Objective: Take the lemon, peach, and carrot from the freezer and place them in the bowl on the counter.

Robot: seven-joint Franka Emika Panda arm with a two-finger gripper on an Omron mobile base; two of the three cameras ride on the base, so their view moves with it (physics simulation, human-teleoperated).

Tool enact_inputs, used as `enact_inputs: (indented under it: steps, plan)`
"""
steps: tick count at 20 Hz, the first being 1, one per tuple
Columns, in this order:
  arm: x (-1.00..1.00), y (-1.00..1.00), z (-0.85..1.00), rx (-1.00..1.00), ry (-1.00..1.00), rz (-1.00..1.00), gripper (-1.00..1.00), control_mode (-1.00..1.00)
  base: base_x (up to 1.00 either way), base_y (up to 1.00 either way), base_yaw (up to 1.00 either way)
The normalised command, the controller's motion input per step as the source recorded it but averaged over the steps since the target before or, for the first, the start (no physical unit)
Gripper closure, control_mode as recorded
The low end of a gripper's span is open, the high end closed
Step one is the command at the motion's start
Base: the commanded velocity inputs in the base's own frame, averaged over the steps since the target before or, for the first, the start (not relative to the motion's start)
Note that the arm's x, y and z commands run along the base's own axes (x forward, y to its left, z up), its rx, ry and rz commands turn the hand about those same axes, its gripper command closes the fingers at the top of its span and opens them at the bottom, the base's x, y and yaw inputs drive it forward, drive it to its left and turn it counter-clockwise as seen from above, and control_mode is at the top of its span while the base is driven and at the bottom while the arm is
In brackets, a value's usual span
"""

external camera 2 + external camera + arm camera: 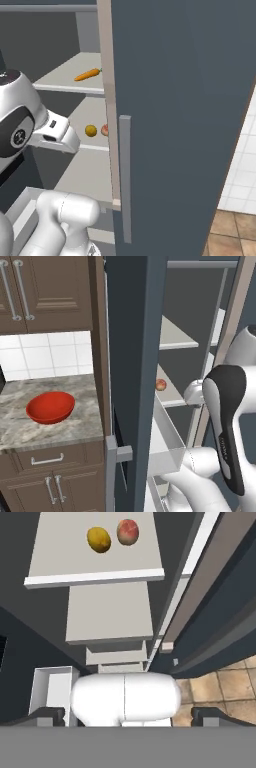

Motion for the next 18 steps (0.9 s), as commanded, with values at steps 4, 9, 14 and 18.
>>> enact_inputs:
  steps: [4,9,14,18]
  plan:
    - [0.42,0.08,0.07,0.03,-0.35,0.03,-1.00,-1.00,0.00,0.00,0.00]
    - [0.30,0.04,0.34,0.01,-0.32,0.00,-1.00,-1.00,0.00,0.00,0.00]
    - [0.10,0.11,0.62,0.00,-0.24,0.00,-1.00,-1.00,0.00,0.00,0.00]
    - [0.00,0.16,0.74,0.00,-0.11,0.00,-1.00,-1.00,0.00,0.00,0.00]
